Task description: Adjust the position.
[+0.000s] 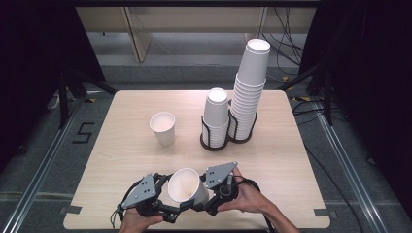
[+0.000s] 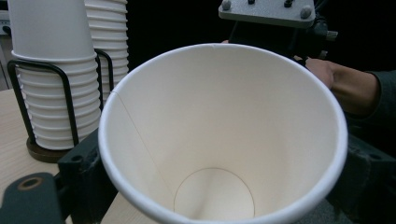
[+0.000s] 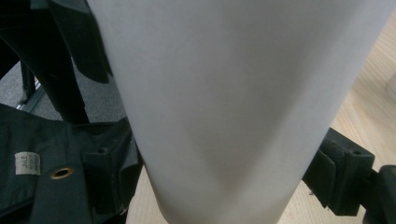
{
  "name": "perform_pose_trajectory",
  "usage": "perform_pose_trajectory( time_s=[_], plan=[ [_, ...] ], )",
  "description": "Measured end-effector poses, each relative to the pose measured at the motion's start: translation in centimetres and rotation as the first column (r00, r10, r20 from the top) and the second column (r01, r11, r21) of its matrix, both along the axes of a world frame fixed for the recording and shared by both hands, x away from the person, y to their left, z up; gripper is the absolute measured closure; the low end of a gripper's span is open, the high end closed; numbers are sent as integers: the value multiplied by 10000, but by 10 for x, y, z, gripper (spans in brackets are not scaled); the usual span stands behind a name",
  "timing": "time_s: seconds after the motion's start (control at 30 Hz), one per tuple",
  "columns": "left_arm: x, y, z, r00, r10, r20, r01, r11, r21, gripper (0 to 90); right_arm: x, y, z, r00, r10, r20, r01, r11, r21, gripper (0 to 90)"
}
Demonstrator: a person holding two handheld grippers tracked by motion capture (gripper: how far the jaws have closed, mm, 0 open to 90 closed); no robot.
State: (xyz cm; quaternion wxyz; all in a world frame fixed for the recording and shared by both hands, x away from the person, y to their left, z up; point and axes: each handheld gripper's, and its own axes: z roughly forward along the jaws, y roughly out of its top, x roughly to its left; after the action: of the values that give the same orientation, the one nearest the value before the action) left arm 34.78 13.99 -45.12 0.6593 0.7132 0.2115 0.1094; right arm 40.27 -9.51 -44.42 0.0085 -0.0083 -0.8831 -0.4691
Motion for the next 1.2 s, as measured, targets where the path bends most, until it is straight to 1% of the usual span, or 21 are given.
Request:
perform_pose_trajectory(
  time_s=[0.07, 0.1, 0.17, 0.2, 0.27, 0.37, 0.43, 0.57, 0.6, 0.67, 0.7, 0.73, 0.77, 0.8, 0.9, 0.93, 1.0, 1.07, 1.1, 1.13, 1.2],
  plan=[
    [0, 1, 0, 10000, 18, 4, -18, 9999, -99, 120, 0, 0, -1, 10000, -66, -20, 66, 9999, 82, 212],
    [0, 2, 1, 10000, 75, -34, -76, 9998, -166, 122, 1, 0, -1, 9998, -127, -144, 129, 9998, 124, 205],
    [2, 5, 2, 9999, 96, -78, -98, 9994, -320, 123, 2, 0, -2, 9992, -313, -242, 312, 9995, -53, 165],
    [2, 6, 3, 9998, 167, -93, -170, 9990, -425, 123, 3, -1, -3, 9989, -407, -241, 405, 9991, -95, 163],
    [3, 9, 4, 9995, 327, -19, -328, 9986, -426, 123, 4, -4, -5, 9981, -410, -464, 401, 9990, -206, 165],
    [4, 12, 4, 9985, 542, -61, -544, 9978, -366, 123, 6, -12, -4, 9961, -754, -449, 735, 9963, -437, 165],
    [5, 13, 4, 9968, 805, -19, -805, 9967, -40, 123, 8, -19, -3, 9946, -987, -310, 970, 9939, -534, 166],
    [7, 14, 2, 9928, 1195, -91, -1192, 9925, 263, 123, 12, -33, 0, 9863, -1637, -214, 1621, 9848, -621, 176],
    [8, 15, 2, 9922, 1240, -101, -1237, 9919, 284, 123, 13, -37, 1, 9842, -1771, -55, 1764, 9822, -648, 174],
    [9, 16, 2, 9905, 1370, -91, -1366, 9900, 361, 123, 14, -43, 2, 9806, -1960, -9, 1954, 9782, -700, 180],
    [9, 16, 1, 9893, 1454, -77, -1450, 9886, 401, 123, 14, -46, 2, 9776, -2101, 114, 2103, 9751, -708, 179],
    [11, 16, 0, 9896, 1438, 17, -1438, 9889, 366, 123, 15, -49, 3, 9754, -2201, 139, 2205, 9726, -740, 178],
    [10, 17, 1, 9866, 1630, -41, -1624, 9848, 611, 123, 15, -51, 3, 9742, -2247, 193, 2255, 9710, -790, 180],
    [11, 18, 1, 9849, 1730, -96, -1720, 9827, 690, 123, 16, -54, 2, 9711, -2371, 285, 2386, 9675, -838, 179],
    [13, 21, 1, 9795, 2015, -39, -2006, 9764, 802, 123, 16, -62, 1, 9655, -2589, 273, 2604, 9612, -913, 180],
    [13, 22, 1, 9759, 2181, 32, -2174, 9715, 943, 123, 16, -65, 1, 9638, -2654, 260, 2667, 9592, -940, 182],
    [16, 23, 0, 9711, 2383, 152, -2386, 9669, 900, 123, 15, -69, 0, 9582, -2850, 266, 2862, 9538, -919, 183],
    [17, 27, 1, 9609, 2762, 220, -2767, 9527, 1254, 123, 15, -74, 0, 9526, -3034, 242, 3043, 9481, -927, 183],
    [18, 28, 1, 9571, 2888, 245, -2895, 9482, 1306, 123, 15, -77, 0, 9480, -3170, 276, 3181, 9432, -953, 183],
    [19, 30, 1, 9527, 3026, 278, -3035, 9431, 1355, 123, 15, -79, -1, 9462, -3224, 255, 3234, 9418, -916, 183],
    [22, 33, -1, 9444, 3272, 322, -3285, 9355, 1301, 123, 14, -83, 0, 9403, -3391, 304, 3404, 9356, -934, 183]
  ],
)
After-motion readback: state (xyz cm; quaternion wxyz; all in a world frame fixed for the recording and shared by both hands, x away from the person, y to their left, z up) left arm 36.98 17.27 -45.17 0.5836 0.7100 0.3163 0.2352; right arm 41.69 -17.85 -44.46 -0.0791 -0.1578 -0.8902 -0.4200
